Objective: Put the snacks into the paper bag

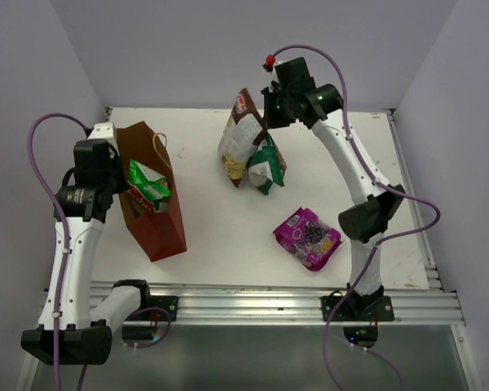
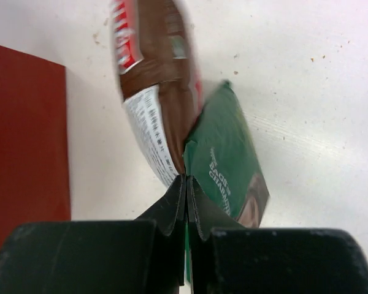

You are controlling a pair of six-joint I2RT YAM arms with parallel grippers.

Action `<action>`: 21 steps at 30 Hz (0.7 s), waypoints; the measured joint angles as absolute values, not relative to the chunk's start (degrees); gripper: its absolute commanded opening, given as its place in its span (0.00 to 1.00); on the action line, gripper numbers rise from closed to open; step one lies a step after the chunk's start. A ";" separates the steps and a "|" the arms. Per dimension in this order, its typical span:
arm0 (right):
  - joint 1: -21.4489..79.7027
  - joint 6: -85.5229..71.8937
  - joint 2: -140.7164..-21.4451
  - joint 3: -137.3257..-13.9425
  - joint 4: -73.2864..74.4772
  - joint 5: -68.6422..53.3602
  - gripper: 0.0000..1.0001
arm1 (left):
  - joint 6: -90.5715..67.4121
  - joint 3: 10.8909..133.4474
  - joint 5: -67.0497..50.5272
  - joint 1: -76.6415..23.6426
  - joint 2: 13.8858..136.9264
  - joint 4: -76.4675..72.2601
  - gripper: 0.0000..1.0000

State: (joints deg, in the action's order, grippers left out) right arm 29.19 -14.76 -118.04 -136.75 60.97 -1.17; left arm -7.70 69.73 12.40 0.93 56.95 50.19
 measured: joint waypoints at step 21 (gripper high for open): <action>29.12 -13.39 -116.71 -126.80 59.20 2.33 0.64 | -7.64 69.73 12.10 -0.58 57.17 49.80 0.00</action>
State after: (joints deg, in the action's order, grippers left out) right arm 29.12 -13.39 -116.71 -126.80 59.20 2.33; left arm -7.64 69.73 12.10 -0.58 57.17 49.80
